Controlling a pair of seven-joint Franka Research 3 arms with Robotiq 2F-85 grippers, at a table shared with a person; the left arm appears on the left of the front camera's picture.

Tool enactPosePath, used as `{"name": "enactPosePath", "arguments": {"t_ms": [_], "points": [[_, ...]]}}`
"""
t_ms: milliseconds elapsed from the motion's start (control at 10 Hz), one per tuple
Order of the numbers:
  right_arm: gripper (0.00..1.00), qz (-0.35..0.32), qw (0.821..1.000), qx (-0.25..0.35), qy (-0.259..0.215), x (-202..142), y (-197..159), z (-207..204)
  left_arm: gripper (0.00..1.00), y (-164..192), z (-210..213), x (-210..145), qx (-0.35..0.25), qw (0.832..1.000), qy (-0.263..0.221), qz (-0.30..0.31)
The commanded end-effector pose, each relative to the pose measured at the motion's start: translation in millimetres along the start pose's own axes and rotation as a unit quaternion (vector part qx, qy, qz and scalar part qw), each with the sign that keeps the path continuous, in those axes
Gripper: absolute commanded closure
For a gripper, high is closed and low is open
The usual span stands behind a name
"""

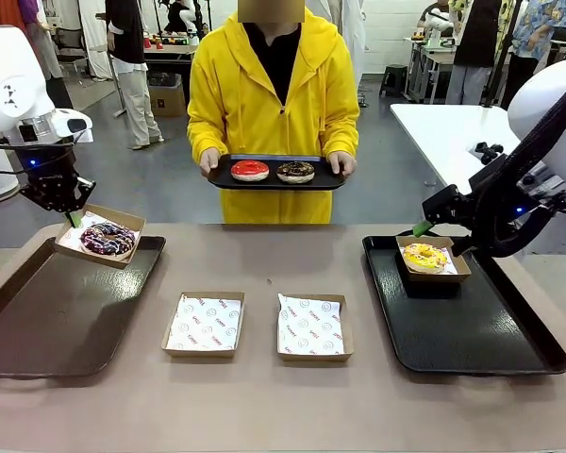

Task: Individually package the donuts and arrange them on the tray.
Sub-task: Place the picked Paper togo box on the Handle tray while simultaneously picking up another Paper togo box from the table with the other hand.

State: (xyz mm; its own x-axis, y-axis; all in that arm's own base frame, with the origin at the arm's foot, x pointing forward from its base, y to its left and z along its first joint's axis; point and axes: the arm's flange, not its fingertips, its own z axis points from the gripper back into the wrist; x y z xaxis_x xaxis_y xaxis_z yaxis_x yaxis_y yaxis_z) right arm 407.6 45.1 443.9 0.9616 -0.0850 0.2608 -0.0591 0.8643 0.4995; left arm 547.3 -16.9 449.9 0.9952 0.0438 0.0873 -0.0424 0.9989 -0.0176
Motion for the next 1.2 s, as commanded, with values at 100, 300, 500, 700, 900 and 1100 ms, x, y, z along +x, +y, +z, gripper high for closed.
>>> {"name": "enactPosePath", "arguments": {"t_ms": [100, 300, 500, 700, 900, 1100], "points": [[0.00, 0.004, 1.000, -0.007, 0.000, -0.5, 1.9, 0.2, 0.99, -0.2, 3.6, 1.7, -0.002, 1.000, -0.002, 0.002], [0.00, 0.004, 1.000, -0.007, 0.000, -0.5, 1.9, 0.2, 0.99, -0.2, 3.6, 1.7, -0.002, 1.000, -0.002, 0.002], [0.00, 0.004, 1.000, -0.007, 0.000, -0.5, 1.9, 0.2, 0.99, -0.2, 3.6, 1.7, -0.002, 1.000, -0.002, 0.002], [0.00, 0.031, 0.999, -0.026, 0.022, -6.3, 22.6, -9.4, 0.99, 10.0, -6.1, 1.8, 0.010, 1.000, 0.000, -0.010], [0.00, 0.052, 0.994, -0.091, 0.037, -20.1, 60.3, -25.1, 0.99, 28.4, -10.8, -8.9, 0.005, 1.000, 0.004, -0.023], [0.00, 0.074, 0.982, -0.157, 0.082, -47.0, 91.4, -48.2, 0.99, 36.6, -19.6, -19.5, 0.007, 0.999, 0.007, -0.033]]}}
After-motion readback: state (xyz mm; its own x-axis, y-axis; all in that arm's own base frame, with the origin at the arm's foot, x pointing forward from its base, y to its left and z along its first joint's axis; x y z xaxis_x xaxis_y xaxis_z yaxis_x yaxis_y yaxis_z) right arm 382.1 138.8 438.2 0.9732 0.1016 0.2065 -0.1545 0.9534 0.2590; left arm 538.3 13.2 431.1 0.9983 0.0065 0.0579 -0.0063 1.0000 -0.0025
